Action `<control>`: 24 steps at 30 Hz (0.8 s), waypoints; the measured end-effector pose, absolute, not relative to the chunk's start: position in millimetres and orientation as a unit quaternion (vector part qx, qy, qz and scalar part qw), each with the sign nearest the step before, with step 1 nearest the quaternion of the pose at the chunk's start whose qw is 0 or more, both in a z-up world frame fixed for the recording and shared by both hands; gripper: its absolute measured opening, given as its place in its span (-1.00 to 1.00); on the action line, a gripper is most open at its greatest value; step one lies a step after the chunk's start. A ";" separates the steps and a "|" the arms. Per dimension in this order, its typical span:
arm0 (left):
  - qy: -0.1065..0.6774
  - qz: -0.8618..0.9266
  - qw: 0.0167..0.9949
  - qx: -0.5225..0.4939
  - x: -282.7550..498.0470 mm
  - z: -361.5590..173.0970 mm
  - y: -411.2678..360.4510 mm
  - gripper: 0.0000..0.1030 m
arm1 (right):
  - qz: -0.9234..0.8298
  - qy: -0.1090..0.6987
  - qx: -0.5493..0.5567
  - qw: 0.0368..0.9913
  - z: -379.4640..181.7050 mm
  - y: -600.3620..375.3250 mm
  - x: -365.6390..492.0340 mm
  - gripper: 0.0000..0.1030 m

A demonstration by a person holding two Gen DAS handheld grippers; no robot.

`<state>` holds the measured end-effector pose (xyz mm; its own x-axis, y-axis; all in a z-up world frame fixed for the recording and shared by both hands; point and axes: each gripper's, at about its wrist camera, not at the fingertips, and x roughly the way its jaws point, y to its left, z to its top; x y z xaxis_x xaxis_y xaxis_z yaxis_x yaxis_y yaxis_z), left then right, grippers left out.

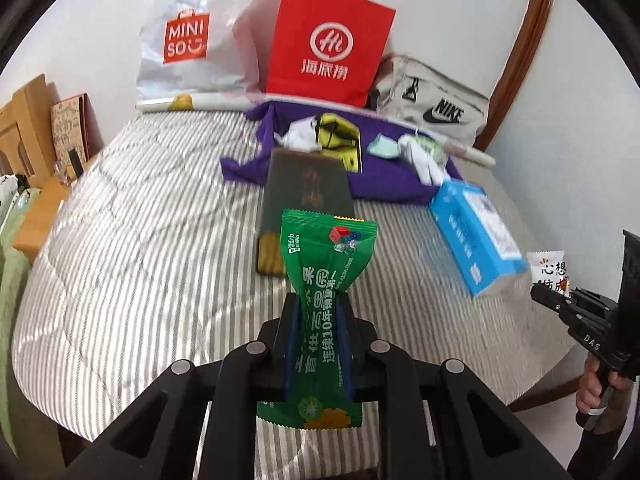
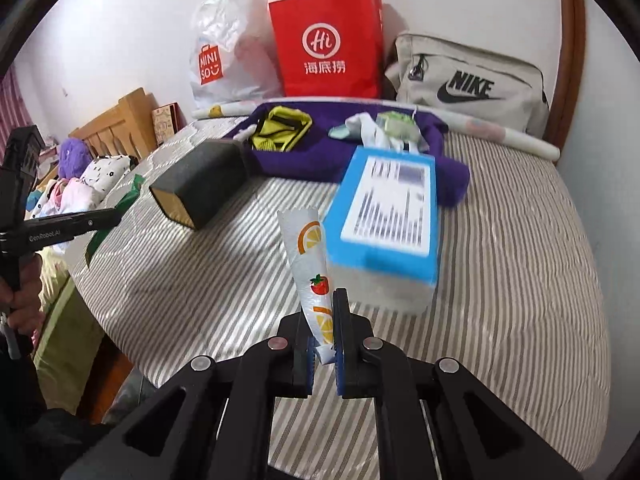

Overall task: Organize soft objects
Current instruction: 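Carry the snack bar with the left tool while the right tool carries the packet over the towel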

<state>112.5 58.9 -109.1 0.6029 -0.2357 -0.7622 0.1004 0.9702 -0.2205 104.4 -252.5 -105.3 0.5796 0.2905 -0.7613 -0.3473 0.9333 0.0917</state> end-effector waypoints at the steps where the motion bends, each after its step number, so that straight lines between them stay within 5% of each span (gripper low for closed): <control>1: 0.433 -0.095 0.893 -0.078 116.9 -104.5 59.3 -0.67 | 0.182 0.420 -0.033 0.889 -103.0 -252.5 108.1 -0.86; 24: 0.421 -0.086 0.899 -0.089 235.4 -80.8 48.6 -0.67 | 0.228 0.429 -0.004 0.874 -73.8 -228.7 262.6 -0.86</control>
